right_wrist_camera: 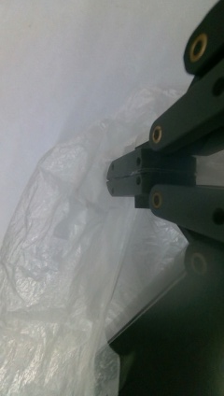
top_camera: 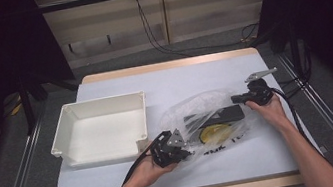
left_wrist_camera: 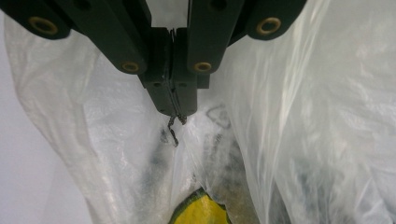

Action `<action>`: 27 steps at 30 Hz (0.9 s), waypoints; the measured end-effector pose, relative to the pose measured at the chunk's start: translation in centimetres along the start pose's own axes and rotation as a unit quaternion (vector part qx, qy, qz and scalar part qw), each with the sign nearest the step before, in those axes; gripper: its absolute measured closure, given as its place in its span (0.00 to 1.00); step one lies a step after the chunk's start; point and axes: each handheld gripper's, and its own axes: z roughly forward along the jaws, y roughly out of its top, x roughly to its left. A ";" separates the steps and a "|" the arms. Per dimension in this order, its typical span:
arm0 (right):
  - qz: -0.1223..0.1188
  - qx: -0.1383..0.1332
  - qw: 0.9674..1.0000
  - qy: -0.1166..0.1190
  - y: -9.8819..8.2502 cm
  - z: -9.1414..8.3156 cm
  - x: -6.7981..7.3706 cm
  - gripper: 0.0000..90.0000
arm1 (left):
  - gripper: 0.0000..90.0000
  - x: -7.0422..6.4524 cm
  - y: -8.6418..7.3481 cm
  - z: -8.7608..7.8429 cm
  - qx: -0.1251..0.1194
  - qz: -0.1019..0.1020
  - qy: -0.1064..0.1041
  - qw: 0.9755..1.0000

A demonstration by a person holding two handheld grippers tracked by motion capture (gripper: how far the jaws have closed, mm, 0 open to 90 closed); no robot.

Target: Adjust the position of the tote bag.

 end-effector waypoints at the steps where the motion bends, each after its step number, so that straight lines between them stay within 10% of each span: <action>1: 0.003 -0.001 1.000 -0.005 -0.1 0.1 -0.1 1.00 | 0.99 0.0 -0.1 -0.1 -0.002 -0.002 0.000 1.000; 13: -0.002 0.010 0.999 -0.036 -0.4 0.9 -0.2 1.00 | 1.00 -0.2 -1.0 -0.7 -0.008 -0.013 -0.005 1.000; 27: -0.040 -0.068 0.997 -0.007 0.4 -3.7 3.0 1.00 | 0.96 -0.1 0.2 -2.3 -0.063 -0.030 -0.005 0.998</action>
